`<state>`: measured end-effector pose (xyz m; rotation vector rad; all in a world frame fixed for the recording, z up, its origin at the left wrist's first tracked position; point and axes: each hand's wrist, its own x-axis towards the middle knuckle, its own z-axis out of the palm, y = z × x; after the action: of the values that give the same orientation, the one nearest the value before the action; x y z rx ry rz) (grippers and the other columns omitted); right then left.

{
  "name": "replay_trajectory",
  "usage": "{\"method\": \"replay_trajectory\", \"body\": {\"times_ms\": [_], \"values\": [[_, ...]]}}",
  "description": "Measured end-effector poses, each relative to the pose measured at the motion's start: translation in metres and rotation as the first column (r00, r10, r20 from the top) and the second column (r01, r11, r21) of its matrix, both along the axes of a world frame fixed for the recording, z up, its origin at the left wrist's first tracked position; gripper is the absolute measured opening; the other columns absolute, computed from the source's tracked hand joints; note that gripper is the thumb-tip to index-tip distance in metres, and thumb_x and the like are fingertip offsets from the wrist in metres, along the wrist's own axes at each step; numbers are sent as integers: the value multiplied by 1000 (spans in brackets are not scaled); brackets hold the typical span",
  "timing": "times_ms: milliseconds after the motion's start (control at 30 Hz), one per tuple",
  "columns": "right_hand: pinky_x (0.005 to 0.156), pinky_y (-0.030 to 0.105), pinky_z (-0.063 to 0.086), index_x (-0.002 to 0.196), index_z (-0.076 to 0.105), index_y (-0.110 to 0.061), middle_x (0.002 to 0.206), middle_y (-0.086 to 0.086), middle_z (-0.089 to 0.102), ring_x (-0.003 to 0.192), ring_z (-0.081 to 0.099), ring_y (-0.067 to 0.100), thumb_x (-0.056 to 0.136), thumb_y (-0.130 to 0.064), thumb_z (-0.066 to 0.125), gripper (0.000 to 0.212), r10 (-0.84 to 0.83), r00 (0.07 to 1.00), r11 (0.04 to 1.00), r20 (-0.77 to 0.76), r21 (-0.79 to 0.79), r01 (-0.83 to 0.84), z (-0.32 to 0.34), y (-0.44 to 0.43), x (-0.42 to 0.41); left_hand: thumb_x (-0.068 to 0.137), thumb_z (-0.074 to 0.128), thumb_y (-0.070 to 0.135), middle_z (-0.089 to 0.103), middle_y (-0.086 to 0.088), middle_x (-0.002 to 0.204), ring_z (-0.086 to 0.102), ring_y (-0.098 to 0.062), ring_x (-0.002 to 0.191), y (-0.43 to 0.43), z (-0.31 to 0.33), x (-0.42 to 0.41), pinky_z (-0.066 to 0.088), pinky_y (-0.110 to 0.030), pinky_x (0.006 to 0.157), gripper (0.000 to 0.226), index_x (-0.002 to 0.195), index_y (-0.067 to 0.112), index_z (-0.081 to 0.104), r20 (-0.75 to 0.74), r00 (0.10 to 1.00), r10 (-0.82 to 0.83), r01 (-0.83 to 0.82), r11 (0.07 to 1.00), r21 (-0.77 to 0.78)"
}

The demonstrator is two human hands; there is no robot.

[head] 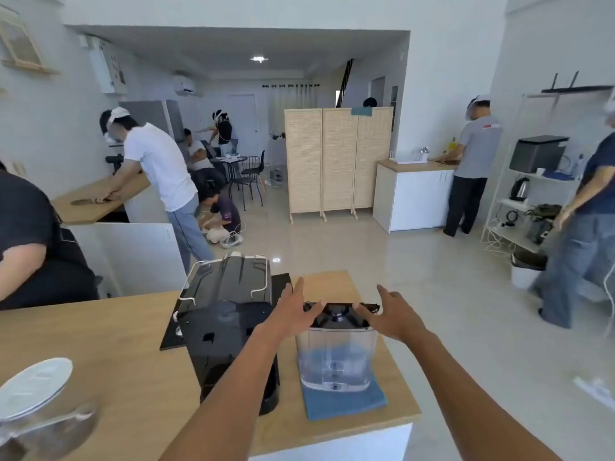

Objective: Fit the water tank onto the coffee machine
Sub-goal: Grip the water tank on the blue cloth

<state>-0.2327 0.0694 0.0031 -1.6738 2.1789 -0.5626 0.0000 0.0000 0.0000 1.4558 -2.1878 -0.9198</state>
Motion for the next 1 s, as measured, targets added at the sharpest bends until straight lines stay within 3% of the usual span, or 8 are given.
{"method": "replay_trajectory", "body": {"times_ms": [100, 267, 367, 433, 500, 567, 767, 1000], "values": [[111, 48, 36, 158, 13, -15, 156, 19, 33, 145, 32, 33, 77, -84, 43, 111, -34, 999, 998, 12, 51, 34, -10, -2, -3, 93, 56, 56, -3, -15, 168, -7, -33, 154, -3, -9, -4, 9, -51, 124, 105, 157, 16, -17, -42, 991, 127, -121, 983, 138], [109, 49, 40, 157, 16, -10, 155, 19, 35, 143, 34, 34, 71, -87, 46, 120, -59, 997, 994, 49, 91, 54, -21, -8, -7, 89, 61, 59, 23, -12, 165, 29, -30, 149, -7, -15, -9, 28, -39, 117, 116, 155, 13, -22, -120, 953, 278, -234, 927, 293], [101, 44, 46, 144, 38, -10, 140, 16, 49, 129, 49, 32, 66, -90, 50, 112, -55, 994, 992, 98, 115, 44, -26, -15, -9, 87, 65, 59, 23, -9, 165, 28, -27, 149, -9, -20, -12, 30, -35, 114, 115, 158, 6, -8, -180, 930, 321, -240, 899, 366], [93, 39, 50, 127, 52, -16, 125, 10, 59, 111, 58, 26, 60, -91, 53, 101, -48, 986, 994, 157, 99, 33, -29, -19, -8, 85, 70, 55, 42, -4, 152, 44, -22, 134, -12, -24, -13, 38, -29, 101, 93, 153, 9, 26, -186, 920, 345, -262, 894, 364], [85, 32, 47, 121, 55, -17, 113, 2, 62, 98, 57, 20, 69, -80, 62, 82, -30, 969, 998, 244, 68, 14, -29, -18, -7, 84, 74, 50, 54, 6, 135, 51, -15, 115, -16, -30, -10, 38, -25, 91, 59, 128, 19, 50, -210, 918, 336, -249, 901, 357], [82, 26, 39, 130, 54, -13, 108, -3, 55, 96, 50, 16, 81, -62, 67, 70, -18, 951, 999, 309, 32, 8, -28, -17, -7, 79, 78, 51, 62, 1, 130, 56, -16, 114, -19, -35, -7, 41, -26, 90, 61, 124, 14, 60, -244, 913, 328, -231, 906, 355], [82, 28, 44, 116, 63, -24, 112, -3, 66, 99, 60, 16, 73, -74, 65, 66, -8, 923, 1000, 385, 8, 6, -38, -22, -9, 85, 78, 37, 46, 5, 124, 46, -17, 117, -16, -36, -7, 35, -27, 93, 68, 141, 16, 47, -334, 866, 374, -263, 906, 333], [88, 26, 38, 131, 51, -36, 118, -10, 59, 110, 55, 15, 83, -52, 72, 55, 56, 887, 993, 459, -120, -1, -39, -18, -5, 80, 85, 19, 64, -6, 123, 61, -24, 109, -13, -38, -5, 48, -22, 77, 63, 133, 24, 52, -465, 803, 372, -275, 924, 265]]}}
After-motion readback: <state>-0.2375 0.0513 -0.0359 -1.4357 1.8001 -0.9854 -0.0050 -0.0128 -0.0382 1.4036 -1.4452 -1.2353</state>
